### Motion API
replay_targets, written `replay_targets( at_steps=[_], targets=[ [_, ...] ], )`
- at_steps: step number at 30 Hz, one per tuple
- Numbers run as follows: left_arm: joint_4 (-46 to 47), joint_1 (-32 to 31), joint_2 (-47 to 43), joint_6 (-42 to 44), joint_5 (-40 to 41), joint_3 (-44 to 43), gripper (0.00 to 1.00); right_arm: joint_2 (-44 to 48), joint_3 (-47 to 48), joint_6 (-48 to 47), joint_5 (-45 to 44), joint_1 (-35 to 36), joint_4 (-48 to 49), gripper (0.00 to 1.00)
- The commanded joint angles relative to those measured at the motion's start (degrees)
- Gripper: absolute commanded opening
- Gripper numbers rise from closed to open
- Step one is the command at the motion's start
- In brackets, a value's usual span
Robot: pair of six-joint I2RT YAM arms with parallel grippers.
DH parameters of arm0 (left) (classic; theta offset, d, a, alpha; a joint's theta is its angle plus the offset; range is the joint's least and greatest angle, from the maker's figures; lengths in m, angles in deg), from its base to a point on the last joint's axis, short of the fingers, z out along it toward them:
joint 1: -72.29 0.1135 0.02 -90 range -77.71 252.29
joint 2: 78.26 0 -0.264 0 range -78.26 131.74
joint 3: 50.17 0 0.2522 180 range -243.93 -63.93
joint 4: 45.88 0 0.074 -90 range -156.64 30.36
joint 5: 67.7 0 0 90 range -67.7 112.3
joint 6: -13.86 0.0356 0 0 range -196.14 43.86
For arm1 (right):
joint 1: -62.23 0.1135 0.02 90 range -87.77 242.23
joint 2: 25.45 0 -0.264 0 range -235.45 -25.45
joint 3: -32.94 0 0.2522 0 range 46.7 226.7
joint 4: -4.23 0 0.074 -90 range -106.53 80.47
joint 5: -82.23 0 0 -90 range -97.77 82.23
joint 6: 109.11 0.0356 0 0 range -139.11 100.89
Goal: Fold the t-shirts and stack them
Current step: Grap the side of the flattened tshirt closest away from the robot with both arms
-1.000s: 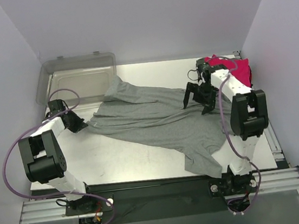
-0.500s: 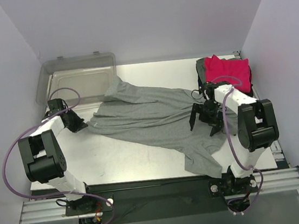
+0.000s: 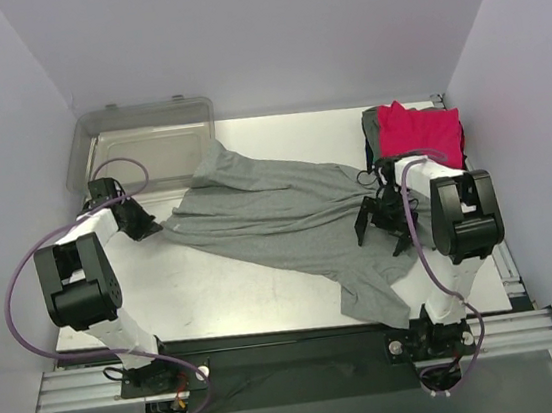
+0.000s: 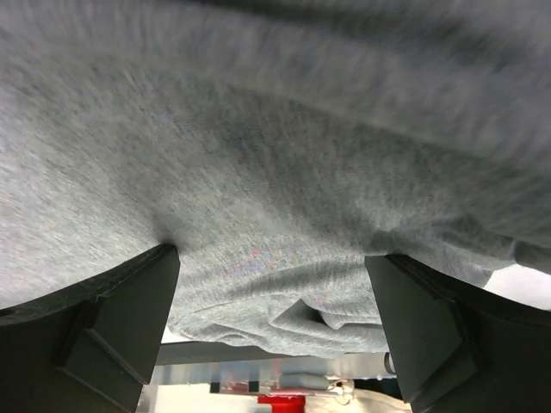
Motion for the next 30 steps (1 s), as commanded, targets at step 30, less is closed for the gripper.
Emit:
replay_targets(
  at_steps=[30],
  targets=[
    [3.95,-4.56,7.7,2.73,-6.32,-12.0,0.0,-8.83,24.6,-5.63,-5.81,-1.93,-8.65,0.97]
  ],
)
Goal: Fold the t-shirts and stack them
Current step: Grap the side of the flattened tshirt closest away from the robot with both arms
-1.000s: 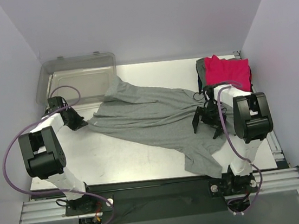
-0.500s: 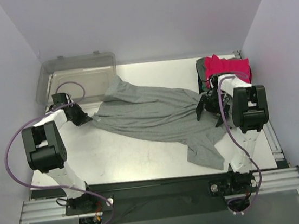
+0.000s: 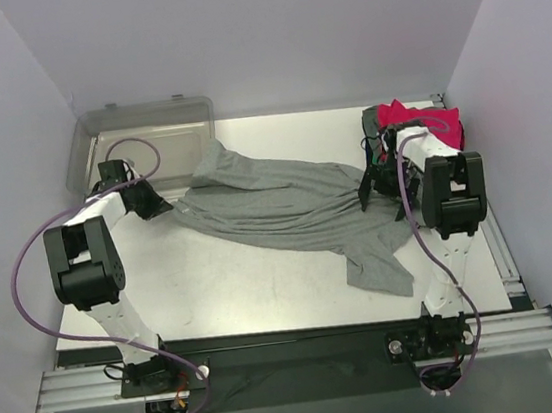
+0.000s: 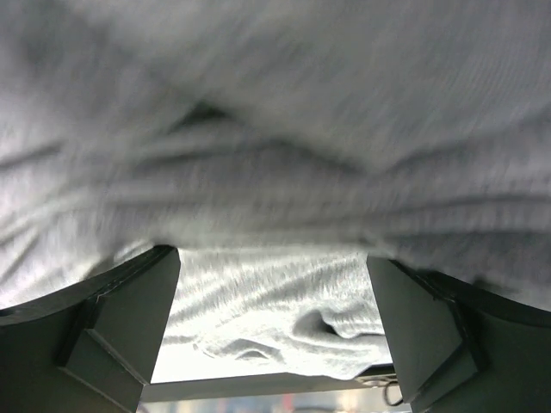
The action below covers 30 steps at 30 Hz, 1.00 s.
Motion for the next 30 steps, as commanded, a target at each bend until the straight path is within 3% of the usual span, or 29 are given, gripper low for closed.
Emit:
replay_targets(
  at_steps=[1,8,14,18,30],
  targets=[
    [0.49,-0.72,-0.45,1.24,-1.34,-2.45,0.0,8.92,-1.05,-2.65,-3.81,3.74,-3.41,0.97],
    [-1.44,-1.51,-1.59,2.29,-0.99,-2.1,0.0,21.24,-10.8,1.11,-5.83,13.58,-4.02,0.95],
    [-1.88,-1.6,-2.21,3.44,-1.43,-1.13,0.0,21.87,-18.26,5.86,-3.55,24.47,-2.01,0.81],
    [-1.27,-1.68,-2.82,3.26,-1.95,0.27,0.0,22.13,-23.02,10.17,-2.67,27.48,0.72,0.67],
    [0.93,-3.35,-3.09,2.21,-2.48,3.71,0.0,28.19,-33.83,13.34,2.33,29.94,5.28,0.51]
  ],
)
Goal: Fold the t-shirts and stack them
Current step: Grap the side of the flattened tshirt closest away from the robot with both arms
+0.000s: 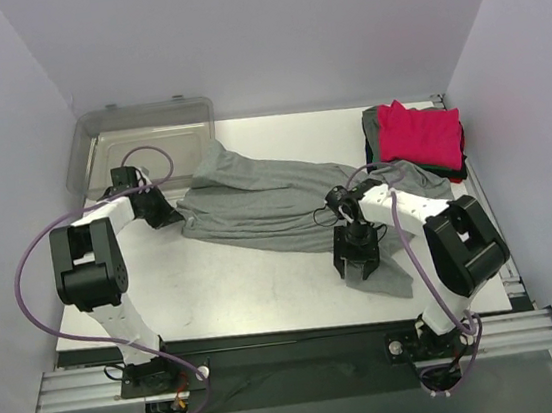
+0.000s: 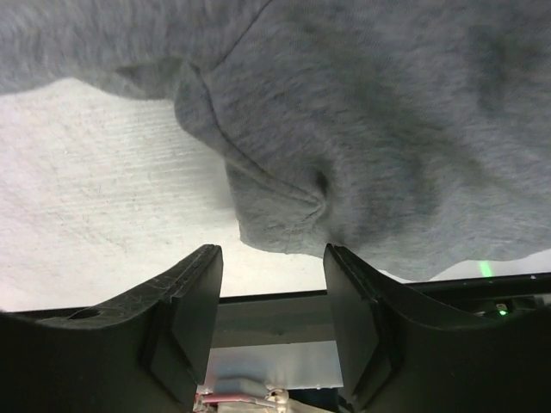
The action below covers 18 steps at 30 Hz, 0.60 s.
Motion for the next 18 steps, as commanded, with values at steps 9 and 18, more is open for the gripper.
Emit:
replay_targets(
  at_steps=[9,18],
  targets=[
    [1.32,-0.8,-1.58,0.85,-1.21,-0.73,0.0,-1.02,-4.92,2.96,2.56,2.08,6.11,0.47],
    [1.23,-0.8,-2.1,0.94,-0.95,-0.03,0.0,-1.81,-2.82,2.35,0.45,2.43,4.1,0.04]
  ],
)
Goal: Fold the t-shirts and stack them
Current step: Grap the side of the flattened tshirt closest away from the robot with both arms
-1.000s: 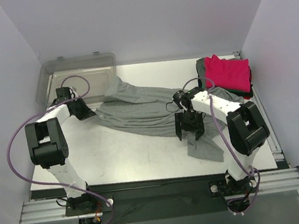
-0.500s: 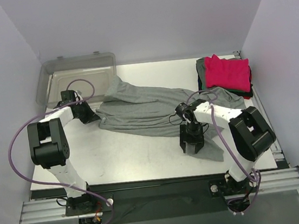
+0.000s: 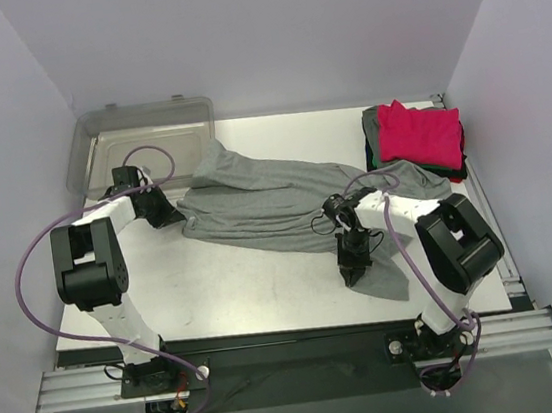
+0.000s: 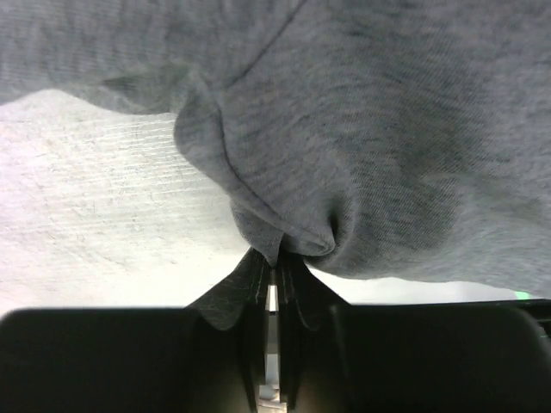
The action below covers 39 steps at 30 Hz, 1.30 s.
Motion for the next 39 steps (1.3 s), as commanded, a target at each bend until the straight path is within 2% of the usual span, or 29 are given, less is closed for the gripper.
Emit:
replay_targets(
  at_steps=[1,5,10,18,19,20,22,23,25,26,29,31,34,35,39],
  targets=[
    [1.12,-0.14,-2.02,0.88,-0.78,-0.25,0.0,-0.77,2.3,-0.05,-2.82,0.7,-2.38,0.01],
    [1.04,-0.14,-2.02,0.96,-0.86,-0.34,0.0,-1.91,7.05,-2.34,-4.76,3.86,-7.65,0.0],
    [1.04,-0.14,-1.49,1.05,-1.21,-0.43,0.0,-5.15,12.84,-2.34,-3.19,7.64,-8.8,0.01],
    [1.21,-0.14,-1.22,1.05,-1.48,-0.07,0.0,-8.94,17.51,-1.91,-1.69,9.23,-9.42,0.16],
    [1.39,-0.14,-1.22,0.97,-1.65,0.1,0.0,-8.77,17.95,-1.9,-1.51,9.32,-9.5,0.19],
    [1.56,-0.14,-1.22,0.96,-1.65,0.1,0.0,-8.59,18.65,-1.99,-1.43,9.32,-9.51,0.29],
    [1.65,-0.14,-1.14,0.88,-1.83,0.28,0.0,-7.89,20.32,-2.34,-0.55,9.23,-9.42,0.37],
    [1.74,-0.05,-1.05,0.79,-1.83,0.28,0.0,-7.54,20.68,-2.26,-0.28,9.14,-9.42,0.46],
    [1.91,-0.05,-0.87,0.61,-2.09,0.45,0.0,-5.61,20.33,-1.99,0.07,9.05,-9.51,0.55],
    [1.91,-0.14,-0.87,0.61,-2.01,0.45,0.0,-4.38,19.63,-1.03,-0.02,8.97,-9.42,0.63],
    [2.09,-0.14,-1.14,0.61,-2.09,0.72,0.0,2.29,12.18,2.12,-1.42,8.35,-9.5,0.72],
    [2.35,-0.05,-1.14,0.53,-1.92,0.89,0.0,8.18,4.13,3.63,-1.86,7.39,-9.42,0.72],
    [2.7,-0.05,-0.96,0.35,-1.92,0.98,0.0,15.74,-5.38,7.14,-1.95,6.77,-9.42,0.63],
    [2.53,-0.14,-0.7,0.35,-2.01,0.98,0.0,17.58,-7.16,8.02,-1.6,6.68,-9.5,0.59],
    [2.53,-0.05,-0.61,0.35,-1.83,0.98,0.0,25.58,-14.11,13.02,-2.04,6.16,-9.15,0.55]
  ],
)
